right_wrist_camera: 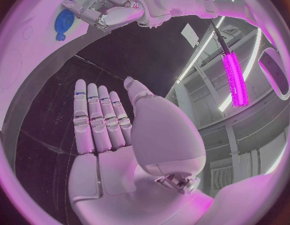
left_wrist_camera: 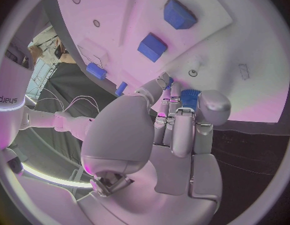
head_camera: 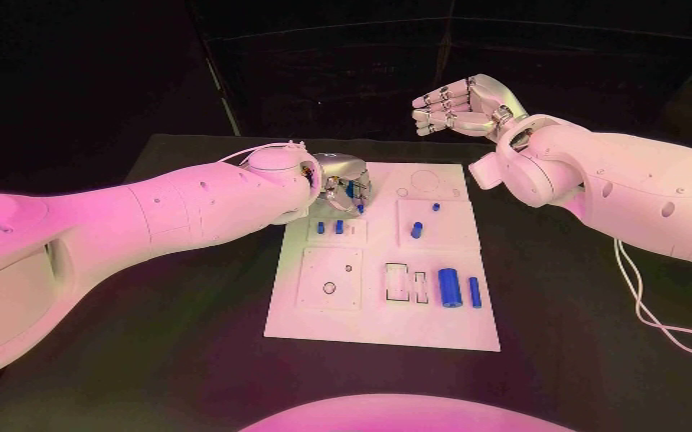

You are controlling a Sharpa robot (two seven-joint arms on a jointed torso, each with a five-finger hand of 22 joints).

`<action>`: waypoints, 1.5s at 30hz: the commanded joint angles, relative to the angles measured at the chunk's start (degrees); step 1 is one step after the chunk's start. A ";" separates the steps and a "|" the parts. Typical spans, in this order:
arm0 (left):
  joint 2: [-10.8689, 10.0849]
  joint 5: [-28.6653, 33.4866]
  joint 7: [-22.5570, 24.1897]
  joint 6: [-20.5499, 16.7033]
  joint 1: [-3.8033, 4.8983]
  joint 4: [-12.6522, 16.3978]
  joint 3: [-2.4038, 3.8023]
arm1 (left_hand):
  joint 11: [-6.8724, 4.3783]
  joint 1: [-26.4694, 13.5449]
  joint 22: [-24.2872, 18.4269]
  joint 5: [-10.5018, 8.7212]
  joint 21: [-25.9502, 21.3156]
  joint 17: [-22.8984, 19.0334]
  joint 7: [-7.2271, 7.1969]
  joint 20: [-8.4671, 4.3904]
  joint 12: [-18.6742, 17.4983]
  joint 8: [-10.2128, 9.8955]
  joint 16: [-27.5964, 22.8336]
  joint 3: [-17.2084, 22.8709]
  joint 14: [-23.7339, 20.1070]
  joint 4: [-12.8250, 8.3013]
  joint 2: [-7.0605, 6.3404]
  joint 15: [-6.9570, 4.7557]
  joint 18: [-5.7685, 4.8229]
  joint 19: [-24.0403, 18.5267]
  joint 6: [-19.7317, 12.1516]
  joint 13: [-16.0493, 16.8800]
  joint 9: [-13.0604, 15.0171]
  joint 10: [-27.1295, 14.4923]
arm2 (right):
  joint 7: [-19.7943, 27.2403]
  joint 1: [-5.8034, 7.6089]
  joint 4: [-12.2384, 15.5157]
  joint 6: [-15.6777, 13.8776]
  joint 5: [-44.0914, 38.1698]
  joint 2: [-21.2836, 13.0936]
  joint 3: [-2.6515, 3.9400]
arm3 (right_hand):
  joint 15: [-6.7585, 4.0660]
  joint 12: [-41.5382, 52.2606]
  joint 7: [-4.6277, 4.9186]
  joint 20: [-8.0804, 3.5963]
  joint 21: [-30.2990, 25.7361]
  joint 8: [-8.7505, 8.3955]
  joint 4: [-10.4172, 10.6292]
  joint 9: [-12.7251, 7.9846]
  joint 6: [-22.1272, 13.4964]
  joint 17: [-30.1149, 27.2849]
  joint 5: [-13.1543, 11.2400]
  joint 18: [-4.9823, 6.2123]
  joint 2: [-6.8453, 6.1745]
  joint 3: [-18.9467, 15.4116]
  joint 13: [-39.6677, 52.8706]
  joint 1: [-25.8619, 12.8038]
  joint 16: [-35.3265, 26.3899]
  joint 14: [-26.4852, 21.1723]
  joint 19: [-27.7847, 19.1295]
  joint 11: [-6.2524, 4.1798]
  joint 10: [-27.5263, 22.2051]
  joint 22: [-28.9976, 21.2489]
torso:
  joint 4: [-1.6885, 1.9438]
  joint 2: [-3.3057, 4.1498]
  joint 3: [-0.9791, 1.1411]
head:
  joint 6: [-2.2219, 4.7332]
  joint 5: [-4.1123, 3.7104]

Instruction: Assemble the parts on the task board

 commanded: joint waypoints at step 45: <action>-4.20 4.28 1.73 -6.37 -0.25 4.98 2.15 | -0.76 0.24 3.58 -0.19 2.79 -1.77 -0.27 -0.72 1.51 -0.12 -0.16 3.53 2.14 -0.50 2.12 -1.09 -1.45 1.74 3.33 0.60 -0.56 2.73 | 0.66 0.09 -0.06 0.27 0.19 0.11 0.04 | -0.06 0.25 0.07 0.51 -0.20 -0.16 0.13 -0.02 -0.39 -0.16 0.15 0.20 0.63 -0.23 -0.02 -0.06 0.38 0.43 0.02 -0.04 -0.28 0.08 | 0.02 -0.04 0.01 | 0.09 -0.07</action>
